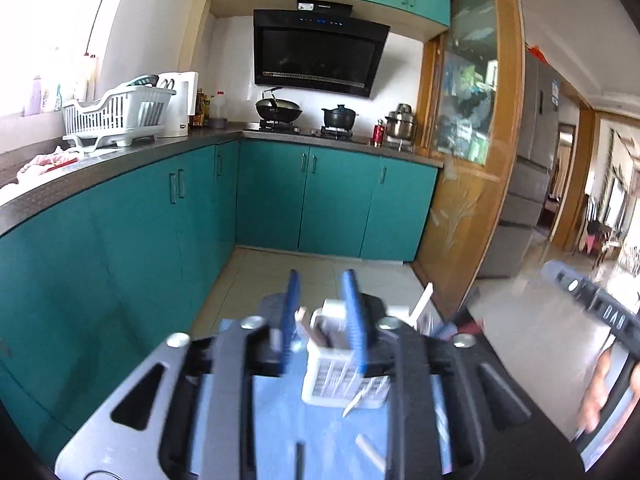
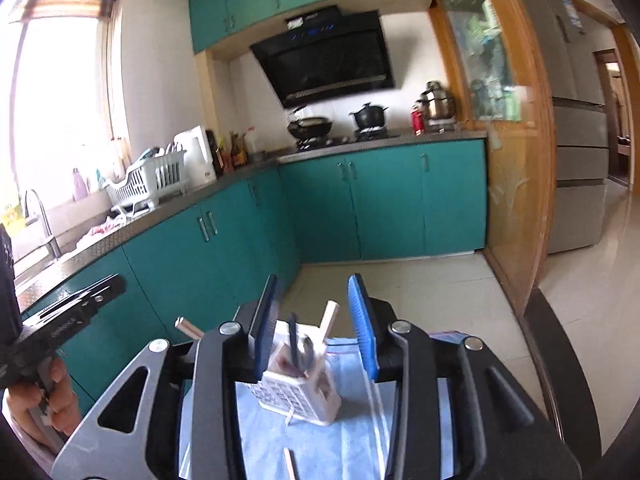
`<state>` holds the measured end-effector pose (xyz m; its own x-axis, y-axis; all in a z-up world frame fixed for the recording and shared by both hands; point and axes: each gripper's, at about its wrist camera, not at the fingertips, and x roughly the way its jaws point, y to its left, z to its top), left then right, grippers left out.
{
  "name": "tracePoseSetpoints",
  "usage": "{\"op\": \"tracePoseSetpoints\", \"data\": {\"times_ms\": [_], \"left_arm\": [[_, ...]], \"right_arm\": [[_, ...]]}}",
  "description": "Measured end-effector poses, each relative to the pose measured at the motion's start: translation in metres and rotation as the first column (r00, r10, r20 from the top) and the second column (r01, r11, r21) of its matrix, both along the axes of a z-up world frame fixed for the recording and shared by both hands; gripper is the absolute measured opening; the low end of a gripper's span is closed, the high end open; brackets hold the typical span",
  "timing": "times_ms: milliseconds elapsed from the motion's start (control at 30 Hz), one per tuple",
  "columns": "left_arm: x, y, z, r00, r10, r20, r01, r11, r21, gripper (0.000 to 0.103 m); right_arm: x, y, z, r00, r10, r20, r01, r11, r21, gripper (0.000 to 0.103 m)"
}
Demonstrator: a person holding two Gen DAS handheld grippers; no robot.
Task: Organize utensils
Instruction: 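Grasp the black chopstick with the left tool while the right tool grasps the wooden one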
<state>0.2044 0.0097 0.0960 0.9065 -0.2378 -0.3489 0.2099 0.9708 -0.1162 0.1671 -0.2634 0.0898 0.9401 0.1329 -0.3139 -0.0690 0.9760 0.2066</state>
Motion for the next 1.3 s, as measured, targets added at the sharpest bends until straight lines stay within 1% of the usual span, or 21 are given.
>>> {"op": "tracePoseSetpoints", "data": {"times_ms": [67, 133, 167, 200, 233, 300, 367, 433, 500, 567, 667, 700, 733, 767, 800, 900, 933, 1067, 1133, 1267, 1300], "left_arm": [[-0.022, 0.009, -0.018, 0.999, 0.0, -0.036, 0.002, 0.999, 0.054, 0.035], [-0.033, 0.014, -0.046, 0.995, 0.002, -0.1, 0.007, 0.996, 0.089, 0.036], [-0.033, 0.016, -0.065, 0.988, 0.008, -0.152, 0.009, 0.994, 0.108, 0.036], [-0.032, 0.016, -0.081, 0.98, 0.017, -0.198, 0.007, 0.993, 0.12, 0.036], [-0.028, 0.017, -0.106, 0.96, 0.04, -0.276, -0.003, 0.991, 0.135, 0.036], [-0.018, 0.016, -0.152, 0.901, 0.089, -0.425, -0.025, 0.988, 0.154, 0.036], [-0.014, 0.013, -0.178, 0.865, 0.086, -0.495, -0.013, 0.989, 0.149, 0.035], [-0.013, 0.007, -0.197, 0.837, 0.08, -0.541, 0.008, 0.987, 0.158, 0.035], [-0.014, 0.003, -0.208, 0.821, 0.065, -0.568, 0.033, 0.986, 0.161, 0.036], [-0.016, 0.0, -0.215, 0.812, 0.049, -0.582, 0.049, 0.987, 0.151, 0.036], [-0.015, -0.002, -0.227, 0.799, 0.052, -0.599, 0.052, 0.986, 0.155, 0.037], [-0.015, -0.003, -0.232, 0.793, 0.057, -0.606, 0.054, 0.985, 0.162, 0.037], [-0.013, -0.005, -0.234, 0.79, 0.061, -0.61, 0.054, 0.984, 0.167, 0.037], [-0.011, -0.006, -0.237, 0.786, 0.065, -0.615, 0.053, 0.984, 0.171, 0.037], [-0.012, -0.007, -0.241, 0.781, 0.067, -0.621, 0.052, 0.984, 0.172, 0.037], [-0.012, -0.007, -0.249, 0.769, 0.073, -0.635, 0.05, 0.984, 0.174, 0.036], [-0.013, -0.006, -0.251, 0.765, 0.076, -0.64, 0.05, 0.983, 0.177, 0.028], [-0.017, -0.007, -0.254, 0.759, 0.073, -0.648, 0.059, 0.982, 0.18, 0.01], [-0.023, -0.009, -0.255, 0.749, 0.056, -0.661, 0.077, 0.983, 0.17, 0.007], [-0.039, -0.013, -0.255, 0.721, 0.022, -0.692, 0.109, 0.983, 0.145, 0.007], [-0.041, -0.014, -0.252, 0.72, 0.005, -0.694, 0.12, 0.984, 0.131, 0.007]], "right_arm": [[-0.022, -0.011, -0.019, 0.998, -0.021, -0.061, 0.02, 1.0, -0.013, 0.043], [-0.027, -0.013, -0.05, 0.985, 0.003, -0.173, -0.009, 1.0, -0.029, 0.043], [-0.027, -0.011, -0.073, 0.968, 0.018, -0.249, -0.028, 0.999, -0.035, 0.043], [-0.023, -0.005, -0.102, 0.941, 0.03, -0.337, -0.046, 0.998, -0.038, 0.043], [-0.018, 0.004, -0.136, 0.902, 0.048, -0.428, -0.068, 0.997, -0.03, 0.043], [-0.011, 0.024, -0.185, 0.831, 0.082, -0.55, -0.096, 0.995, 0.003, 0.043], [-0.009, 0.05, -0.213, 0.78, 0.123, -0.613, -0.15, 0.989, 0.007, 0.043], [-0.008, 0.072, -0.23, 0.744, 0.125, -0.656, -0.197, 0.98, -0.036, 0.043], [-0.008, 0.089, -0.242, 0.718, 0.111, -0.687, -0.228, 0.97, -0.081, 0.043], [-0.007, 0.098, -0.25, 0.695, 0.117, -0.709, -0.241, 0.968, -0.077, 0.043], [-0.011, 0.104, -0.255, 0.701, 0.098, -0.707, -0.242, 0.964, -0.106, 0.043], [-0.012, 0.106, -0.255, 0.701, 0.094, -0.707, -0.24, 0.965, -0.11, 0.036], [-0.013, 0.106, -0.255, 0.701, 0.091, -0.707, -0.234, 0.966, -0.108, 0.018], [-0.013, 0.105, -0.256, 0.7, 0.084, -0.71, -0.224, 0.969, -0.107, 0.01], [-0.014, 0.103, -0.256, 0.698, 0.087, -0.711, -0.22, 0.971, -0.097, 0.007], [-0.016, 0.096, -0.257, 0.694, 0.092, -0.714, -0.207, 0.975, -0.076, 0.006], [-0.014, 0.094, -0.253, 0.693, 0.089, -0.715, -0.2, 0.977, -0.071, 0.006], [-0.022, 0.086, -0.251, 0.683, 0.085, -0.726, -0.186, 0.981, -0.06, 0.006], [-0.027, 0.088, -0.251, 0.677, 0.097, -0.73, -0.208, 0.976, -0.063, 0.006], [-0.032, 0.091, -0.247, 0.671, 0.122, -0.731, -0.238, 0.97, -0.056, 0.006], [-0.031, 0.091, -0.246, 0.674, 0.127, -0.728, -0.24, 0.969, -0.053, 0.009]]}}
